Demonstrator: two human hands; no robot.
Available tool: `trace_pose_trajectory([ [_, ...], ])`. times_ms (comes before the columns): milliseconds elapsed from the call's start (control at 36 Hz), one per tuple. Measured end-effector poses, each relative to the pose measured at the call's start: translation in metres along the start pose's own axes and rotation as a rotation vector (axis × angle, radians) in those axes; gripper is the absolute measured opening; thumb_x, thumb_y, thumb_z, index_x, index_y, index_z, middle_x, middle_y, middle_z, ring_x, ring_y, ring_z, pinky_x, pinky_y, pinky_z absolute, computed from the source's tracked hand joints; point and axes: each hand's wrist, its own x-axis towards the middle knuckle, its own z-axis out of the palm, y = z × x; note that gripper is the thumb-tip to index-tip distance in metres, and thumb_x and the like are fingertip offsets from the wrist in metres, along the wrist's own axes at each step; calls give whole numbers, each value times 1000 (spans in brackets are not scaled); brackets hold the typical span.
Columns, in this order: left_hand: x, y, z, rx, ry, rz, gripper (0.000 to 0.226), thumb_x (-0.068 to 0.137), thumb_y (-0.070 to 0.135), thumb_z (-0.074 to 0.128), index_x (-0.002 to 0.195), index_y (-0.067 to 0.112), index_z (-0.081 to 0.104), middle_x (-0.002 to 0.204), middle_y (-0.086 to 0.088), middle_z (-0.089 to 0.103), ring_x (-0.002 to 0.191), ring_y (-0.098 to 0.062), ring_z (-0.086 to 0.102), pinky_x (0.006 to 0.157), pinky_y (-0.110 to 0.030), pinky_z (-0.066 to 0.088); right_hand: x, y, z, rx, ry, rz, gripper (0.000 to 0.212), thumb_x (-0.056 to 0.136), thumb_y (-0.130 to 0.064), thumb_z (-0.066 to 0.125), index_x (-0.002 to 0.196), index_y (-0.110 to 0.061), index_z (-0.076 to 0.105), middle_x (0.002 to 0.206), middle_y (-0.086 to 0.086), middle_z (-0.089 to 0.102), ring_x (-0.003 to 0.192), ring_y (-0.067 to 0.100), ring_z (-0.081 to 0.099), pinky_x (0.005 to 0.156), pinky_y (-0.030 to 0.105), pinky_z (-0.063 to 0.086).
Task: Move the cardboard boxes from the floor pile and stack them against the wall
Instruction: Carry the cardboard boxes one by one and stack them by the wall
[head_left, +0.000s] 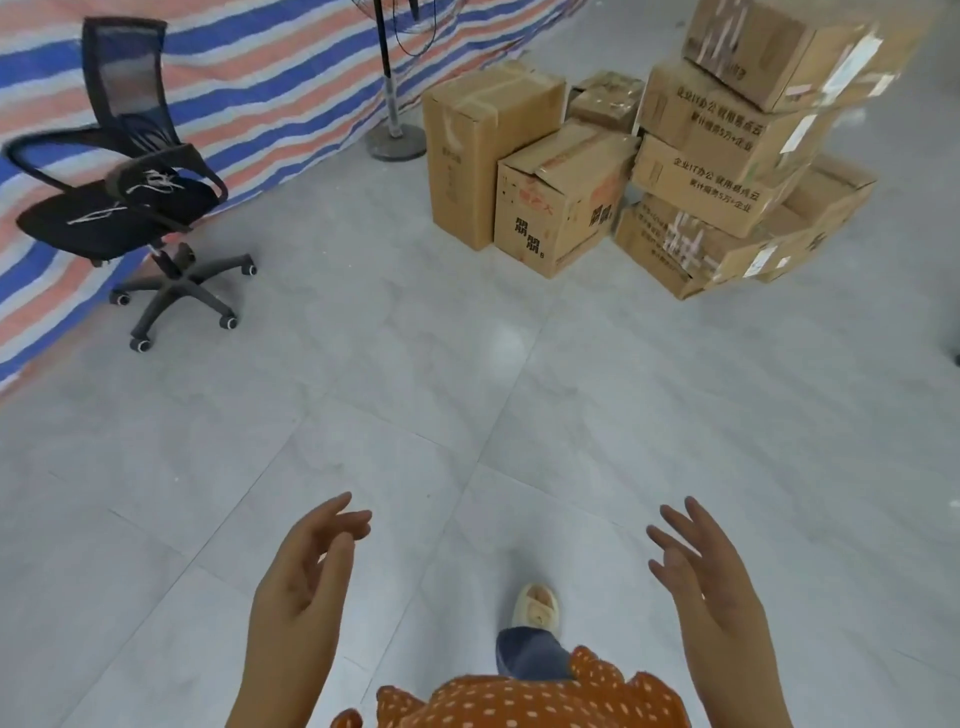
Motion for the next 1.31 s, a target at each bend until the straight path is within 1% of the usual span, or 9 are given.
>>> trace_pose_trajectory([
  [111,49,26,55,-9,12,-12,32,90,20,56,98,50,64,100,10,71,100,-7,65,92,-34,52,89,-23,-13,-29,-8,-34,37,79,-46,50,103,-74,48,122,-32,57,111,1,61,94,34,49],
  [167,72,33,75,2,19,-47,42,95,11,55,98,52,63,100,13,71,101,-8,65,93,-37,52,126,-29,-15,-52,-40,-21,32,75,-62,52,105,-74,47,122,-33,57,111,1,61,94,33,48],
  [333,141,46,104,33,90,-119,36,92,22,58,97,58,59,99,19,69,101,-6,64,99,-42,47,218,-43,9,-67,-127,-46,63,53,-94,50,112,-70,47,124,-29,58,110,0,61,92,34,50],
  [556,276,57,129,21,146,-96,22,77,47,49,93,60,59,98,11,71,102,-22,65,99,-51,47,332,-62,88,-61,-129,-15,38,74,-75,51,112,-69,48,121,-33,58,110,0,61,93,33,51],
  [639,344,65,128,16,102,-63,30,71,59,46,98,55,57,100,14,70,103,-20,64,99,-47,47,380,-75,127,-58,-126,-20,39,79,-54,50,117,-58,44,115,-33,60,108,0,61,99,44,50],
  [722,416,79,124,-9,68,-22,36,69,61,47,103,53,57,102,17,68,104,-15,64,99,-45,48,426,-100,168,4,-78,-47,34,79,-66,54,112,-64,49,118,-26,62,108,3,63,94,36,52],
  [972,580,107,127,-34,15,13,31,80,42,52,109,50,57,107,14,69,103,-6,64,93,-32,47,546,-153,274,-32,-145,-18,41,80,-41,48,119,-53,42,110,-47,54,107,-12,56,99,41,48],
  [1083,637,107,136,-27,30,-17,30,79,42,53,107,50,59,107,10,70,101,-7,65,94,-37,48,601,-166,299,-56,-122,32,35,78,-58,50,113,-59,43,112,-33,59,106,2,62,100,46,47],
  [1306,773,117,192,-11,117,-33,29,80,38,50,105,51,59,106,13,69,100,-5,65,93,-36,48,750,-194,356,-91,-177,36,42,76,-40,46,118,-44,40,115,-27,51,111,17,57,104,52,43],
])
